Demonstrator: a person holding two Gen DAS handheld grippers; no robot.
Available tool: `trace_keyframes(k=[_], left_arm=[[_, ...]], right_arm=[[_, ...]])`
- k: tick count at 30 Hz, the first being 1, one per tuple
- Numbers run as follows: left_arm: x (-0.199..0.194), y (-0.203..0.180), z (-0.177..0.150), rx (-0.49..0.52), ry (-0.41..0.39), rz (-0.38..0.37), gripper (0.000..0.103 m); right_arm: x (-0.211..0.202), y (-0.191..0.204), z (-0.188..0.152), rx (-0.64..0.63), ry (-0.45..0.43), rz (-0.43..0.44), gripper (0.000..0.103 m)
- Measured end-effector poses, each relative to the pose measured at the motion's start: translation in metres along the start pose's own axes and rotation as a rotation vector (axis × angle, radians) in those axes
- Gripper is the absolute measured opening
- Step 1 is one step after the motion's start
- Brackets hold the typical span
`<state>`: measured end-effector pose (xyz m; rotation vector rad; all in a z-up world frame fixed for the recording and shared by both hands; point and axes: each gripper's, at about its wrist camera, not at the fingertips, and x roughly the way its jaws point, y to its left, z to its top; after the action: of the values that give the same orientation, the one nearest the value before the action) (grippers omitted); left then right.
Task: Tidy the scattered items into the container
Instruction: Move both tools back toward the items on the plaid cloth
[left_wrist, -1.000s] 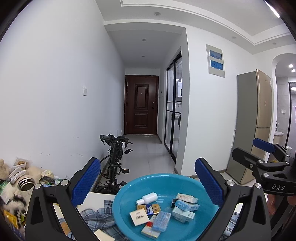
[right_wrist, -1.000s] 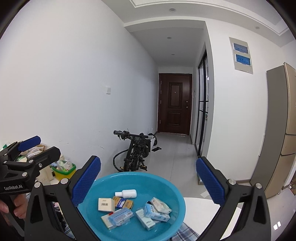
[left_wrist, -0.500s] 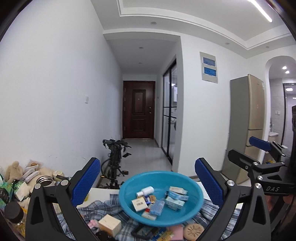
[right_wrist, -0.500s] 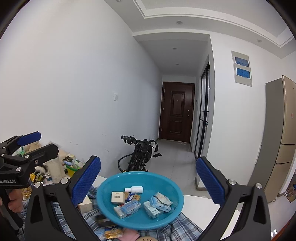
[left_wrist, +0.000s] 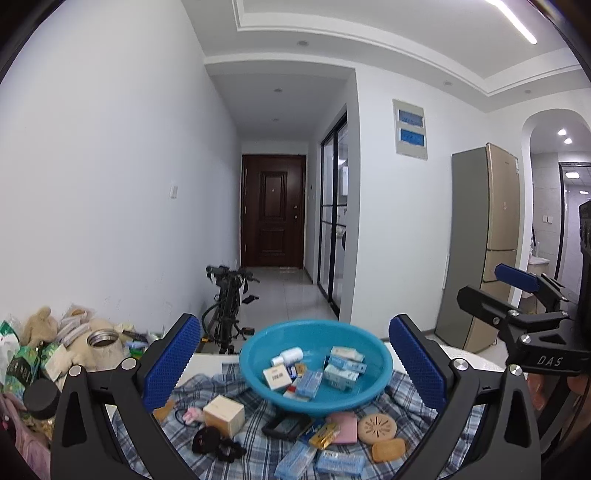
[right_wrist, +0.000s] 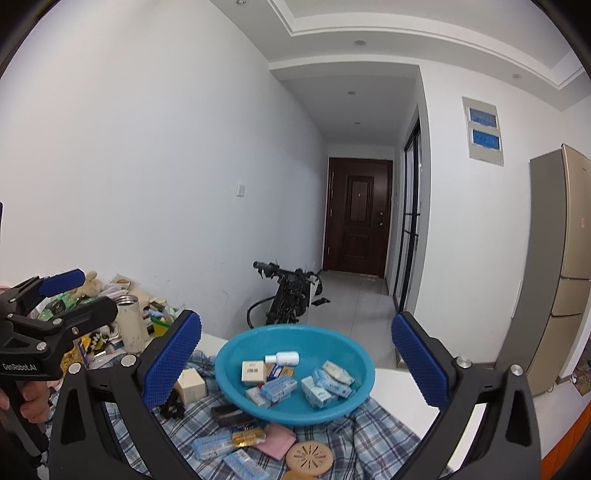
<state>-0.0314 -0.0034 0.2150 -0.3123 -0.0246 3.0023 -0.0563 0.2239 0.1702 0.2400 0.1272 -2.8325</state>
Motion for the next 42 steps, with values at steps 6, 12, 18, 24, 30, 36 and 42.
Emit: trace_keyframes(k=[6, 12, 18, 24, 30, 36, 42], left_arm=[[0.001, 0.003, -0.024, -0.004, 0.027, 0.026, 0.103], [0.005, 0.006, -0.056, -0.015, 0.074, 0.006, 0.103], [0.014, 0.003, -0.088, 0.036, 0.144, 0.028, 0.103], [0.02, 0.011, -0.12, 0.014, 0.226, 0.03, 0.103], [0.024, 0.014, -0.145, 0.013, 0.288, 0.034, 0.103], [0.025, 0.013, -0.163, -0.001, 0.348, 0.018, 0.103], [0.025, 0.016, -0.174, -0.008, 0.373, 0.036, 0.103]], right_arm=[[-0.006, 0.001, -0.022, 0.038, 0.013, -0.02, 0.103], [-0.008, 0.002, -0.044, 0.044, 0.06, -0.015, 0.103], [-0.002, 0.002, -0.073, 0.06, 0.133, -0.019, 0.103], [0.004, 0.003, -0.102, 0.065, 0.208, -0.022, 0.103], [0.008, 0.005, -0.129, 0.063, 0.276, -0.02, 0.103], [0.013, 0.006, -0.151, 0.069, 0.333, -0.005, 0.103], [0.019, 0.01, -0.162, 0.075, 0.365, 0.015, 0.103]])
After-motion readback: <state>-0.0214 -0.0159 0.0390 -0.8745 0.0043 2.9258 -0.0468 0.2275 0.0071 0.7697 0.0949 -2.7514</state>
